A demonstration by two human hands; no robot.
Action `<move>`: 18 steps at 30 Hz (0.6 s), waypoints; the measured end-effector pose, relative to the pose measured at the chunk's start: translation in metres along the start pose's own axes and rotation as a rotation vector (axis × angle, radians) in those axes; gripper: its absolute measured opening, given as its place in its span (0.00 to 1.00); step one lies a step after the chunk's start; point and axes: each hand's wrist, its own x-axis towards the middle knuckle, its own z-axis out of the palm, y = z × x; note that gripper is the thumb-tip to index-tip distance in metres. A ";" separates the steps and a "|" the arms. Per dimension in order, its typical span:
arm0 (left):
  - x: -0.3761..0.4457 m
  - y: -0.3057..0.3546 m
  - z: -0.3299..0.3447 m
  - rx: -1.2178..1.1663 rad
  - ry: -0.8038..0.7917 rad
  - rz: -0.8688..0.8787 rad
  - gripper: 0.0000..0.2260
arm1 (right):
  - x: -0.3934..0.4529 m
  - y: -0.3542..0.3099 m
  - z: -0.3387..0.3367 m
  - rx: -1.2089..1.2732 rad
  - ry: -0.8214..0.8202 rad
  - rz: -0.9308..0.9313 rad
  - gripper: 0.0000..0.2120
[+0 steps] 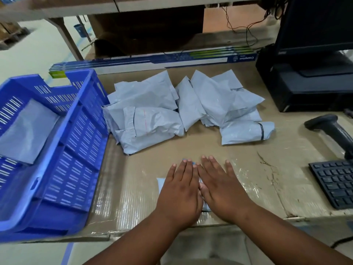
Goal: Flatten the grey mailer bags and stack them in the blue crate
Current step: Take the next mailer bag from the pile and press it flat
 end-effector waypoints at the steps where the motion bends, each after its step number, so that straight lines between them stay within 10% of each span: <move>1: 0.000 0.000 0.000 -0.001 -0.007 -0.002 0.31 | 0.000 0.000 -0.001 -0.003 -0.016 0.002 0.30; 18: -0.056 -0.046 0.001 -0.055 -0.031 -0.099 0.30 | 0.005 -0.057 -0.002 0.012 0.023 -0.150 0.31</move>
